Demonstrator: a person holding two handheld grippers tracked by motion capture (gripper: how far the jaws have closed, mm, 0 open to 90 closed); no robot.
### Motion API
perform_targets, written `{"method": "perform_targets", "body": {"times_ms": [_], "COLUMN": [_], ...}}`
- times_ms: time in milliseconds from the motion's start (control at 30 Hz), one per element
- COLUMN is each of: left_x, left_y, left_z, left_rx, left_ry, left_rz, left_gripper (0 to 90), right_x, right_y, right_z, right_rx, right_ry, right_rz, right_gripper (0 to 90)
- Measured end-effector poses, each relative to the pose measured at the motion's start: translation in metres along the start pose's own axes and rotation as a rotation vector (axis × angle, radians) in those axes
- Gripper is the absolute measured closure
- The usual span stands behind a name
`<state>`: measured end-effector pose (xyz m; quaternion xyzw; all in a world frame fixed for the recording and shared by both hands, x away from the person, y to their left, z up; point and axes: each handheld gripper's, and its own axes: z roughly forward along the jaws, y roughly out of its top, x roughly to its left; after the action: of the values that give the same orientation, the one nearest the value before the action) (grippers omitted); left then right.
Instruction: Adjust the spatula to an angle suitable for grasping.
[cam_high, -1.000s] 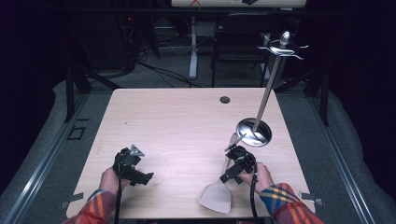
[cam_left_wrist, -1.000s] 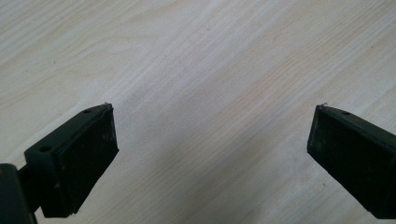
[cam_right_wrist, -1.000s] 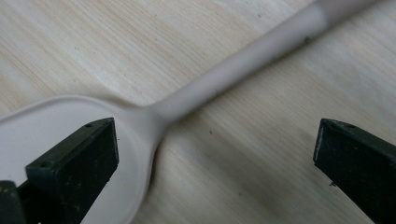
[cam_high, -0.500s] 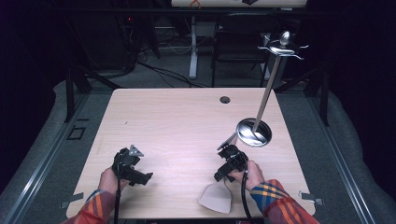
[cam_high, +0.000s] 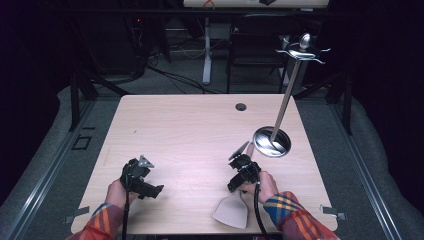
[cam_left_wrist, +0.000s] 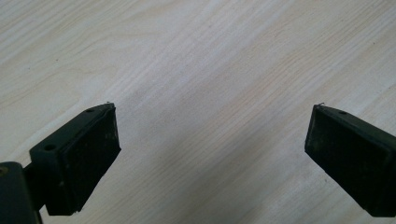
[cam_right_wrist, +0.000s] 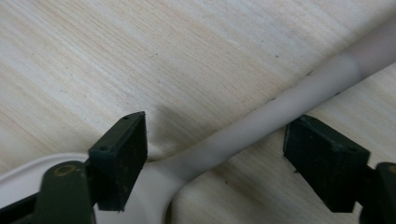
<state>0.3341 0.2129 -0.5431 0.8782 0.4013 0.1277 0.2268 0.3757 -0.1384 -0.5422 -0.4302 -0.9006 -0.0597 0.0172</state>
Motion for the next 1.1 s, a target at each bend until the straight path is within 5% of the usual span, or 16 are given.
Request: {"method": "perform_targets", "body": {"times_ms": [33,167,533,1100], "left_x": [0.0,0.0,0.0,0.0], "left_y": [0.0,0.0,0.0,-0.001], "left_z": [0.0,0.0,-0.001,-0.002], "left_rx": [0.001,0.0,0.0,0.0], "left_ry": [0.002,-0.003,-0.001,-0.003], "left_rz": [0.001,0.001,0.001,0.003], "left_gripper": [3.0,3.0,3.1,3.2], "right_x": [0.006,0.004,0.012,0.013], "right_y": [-0.004,-0.005,-0.004,-0.006], "right_z": [0.008,0.006,0.004,-0.001], "right_rx": [-0.116,-0.111,-0.111,-0.084], "right_ry": [0.011,-0.011,-0.036,-0.161], "right_rz": [0.089,0.081,0.009,-0.145], "right_gripper": [27.0,31.8,40.5,64.0]}}
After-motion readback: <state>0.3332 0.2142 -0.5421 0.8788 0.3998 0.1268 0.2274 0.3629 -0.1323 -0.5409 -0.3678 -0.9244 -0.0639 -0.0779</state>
